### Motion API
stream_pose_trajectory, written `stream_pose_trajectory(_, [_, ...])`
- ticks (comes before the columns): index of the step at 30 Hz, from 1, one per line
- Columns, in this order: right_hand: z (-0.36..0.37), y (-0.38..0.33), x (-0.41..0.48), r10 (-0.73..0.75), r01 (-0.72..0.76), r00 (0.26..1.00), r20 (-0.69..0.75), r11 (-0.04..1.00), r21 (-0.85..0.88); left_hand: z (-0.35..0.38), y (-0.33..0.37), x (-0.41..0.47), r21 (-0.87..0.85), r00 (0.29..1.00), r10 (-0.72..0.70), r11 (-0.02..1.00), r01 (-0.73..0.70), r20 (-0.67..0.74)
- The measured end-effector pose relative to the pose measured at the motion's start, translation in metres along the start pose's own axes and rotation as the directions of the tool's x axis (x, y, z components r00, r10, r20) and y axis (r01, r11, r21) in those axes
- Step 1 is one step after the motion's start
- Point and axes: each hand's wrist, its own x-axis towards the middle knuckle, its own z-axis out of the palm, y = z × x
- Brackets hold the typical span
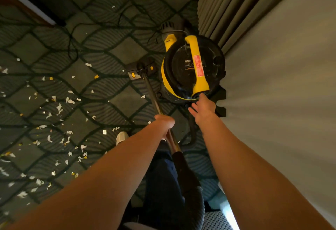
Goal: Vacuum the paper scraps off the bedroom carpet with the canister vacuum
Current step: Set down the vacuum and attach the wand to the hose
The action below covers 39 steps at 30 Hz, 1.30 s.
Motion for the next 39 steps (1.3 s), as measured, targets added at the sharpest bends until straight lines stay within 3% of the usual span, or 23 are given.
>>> stream_pose_trajectory(5, [0.009, -0.019, 0.018, 0.067, -0.076, 0.996, 0.058, 0.983, 0.167, 0.020, 0.009, 0.013, 0.015, 0.999, -0.032, 0.999, 0.032, -0.008])
stream_pose_trajectory(15, [0.011, -0.032, 0.040, 0.218, -0.235, 0.968, 0.122, 0.961, 0.149, 0.033, 0.022, 0.016, -0.041, 0.995, -0.092, 0.995, 0.093, 0.034])
stream_pose_trajectory(39, [0.021, -0.017, 0.043, 0.185, -0.188, 0.981, 0.050, 0.980, 0.064, 0.039, 0.015, 0.020, -0.052, 0.991, -0.110, 0.992, 0.114, 0.075])
